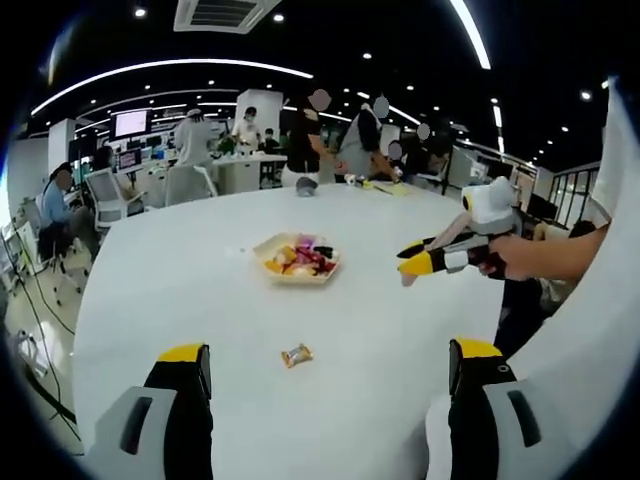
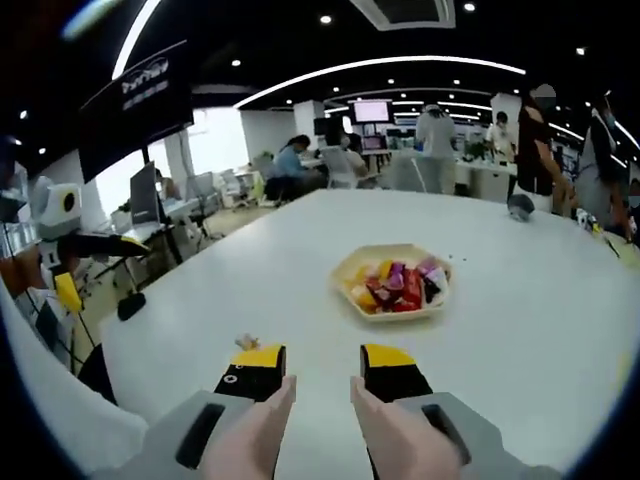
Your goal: Place the target food into the container with the food tongs after gripping and lifting it, then release it inside without dropping or visibly crushing the food.
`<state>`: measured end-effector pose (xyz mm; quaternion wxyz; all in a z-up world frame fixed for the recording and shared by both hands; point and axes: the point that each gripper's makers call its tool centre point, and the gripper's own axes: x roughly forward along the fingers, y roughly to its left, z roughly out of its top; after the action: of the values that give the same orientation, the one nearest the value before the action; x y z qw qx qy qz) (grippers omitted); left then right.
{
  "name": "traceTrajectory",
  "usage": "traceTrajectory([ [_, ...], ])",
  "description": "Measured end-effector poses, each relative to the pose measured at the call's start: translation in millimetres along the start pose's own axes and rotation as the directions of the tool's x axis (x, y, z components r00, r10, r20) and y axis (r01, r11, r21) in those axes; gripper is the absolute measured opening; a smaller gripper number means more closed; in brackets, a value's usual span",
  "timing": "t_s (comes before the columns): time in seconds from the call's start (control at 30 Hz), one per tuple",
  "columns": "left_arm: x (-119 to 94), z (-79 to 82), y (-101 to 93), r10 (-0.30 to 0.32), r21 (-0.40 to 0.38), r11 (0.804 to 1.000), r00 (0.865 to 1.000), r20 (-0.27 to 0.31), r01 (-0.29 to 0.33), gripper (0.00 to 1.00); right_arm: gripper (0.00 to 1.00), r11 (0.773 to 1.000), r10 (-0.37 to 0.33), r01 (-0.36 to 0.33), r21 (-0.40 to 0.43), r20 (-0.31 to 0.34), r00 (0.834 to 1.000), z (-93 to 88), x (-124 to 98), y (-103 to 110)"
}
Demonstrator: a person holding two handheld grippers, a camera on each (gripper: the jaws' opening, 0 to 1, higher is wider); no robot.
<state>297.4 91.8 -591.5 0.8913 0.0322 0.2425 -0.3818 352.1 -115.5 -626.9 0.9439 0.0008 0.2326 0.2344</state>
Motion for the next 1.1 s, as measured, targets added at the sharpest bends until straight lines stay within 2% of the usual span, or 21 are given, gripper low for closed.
traceTrajectory([
  [0.97, -16.0, -7.2, 6.5, 0.043, -0.028, 0.999, 0.999, 0.003, -0.043, 0.99, 0.29, 0.997, 0.055, -0.055, -0.047, -0.003, 0.998, 9.1, 14.4, 15.4],
  [1.1, -20.4, -10.9, 7.8, 0.056, -0.037, 0.998, 0.998, -0.001, -0.056, 0.99, 0.29, 0.993, 0.071, -0.073, -0.095, -0.024, 0.997, 8.9, 19.2, 22.1],
])
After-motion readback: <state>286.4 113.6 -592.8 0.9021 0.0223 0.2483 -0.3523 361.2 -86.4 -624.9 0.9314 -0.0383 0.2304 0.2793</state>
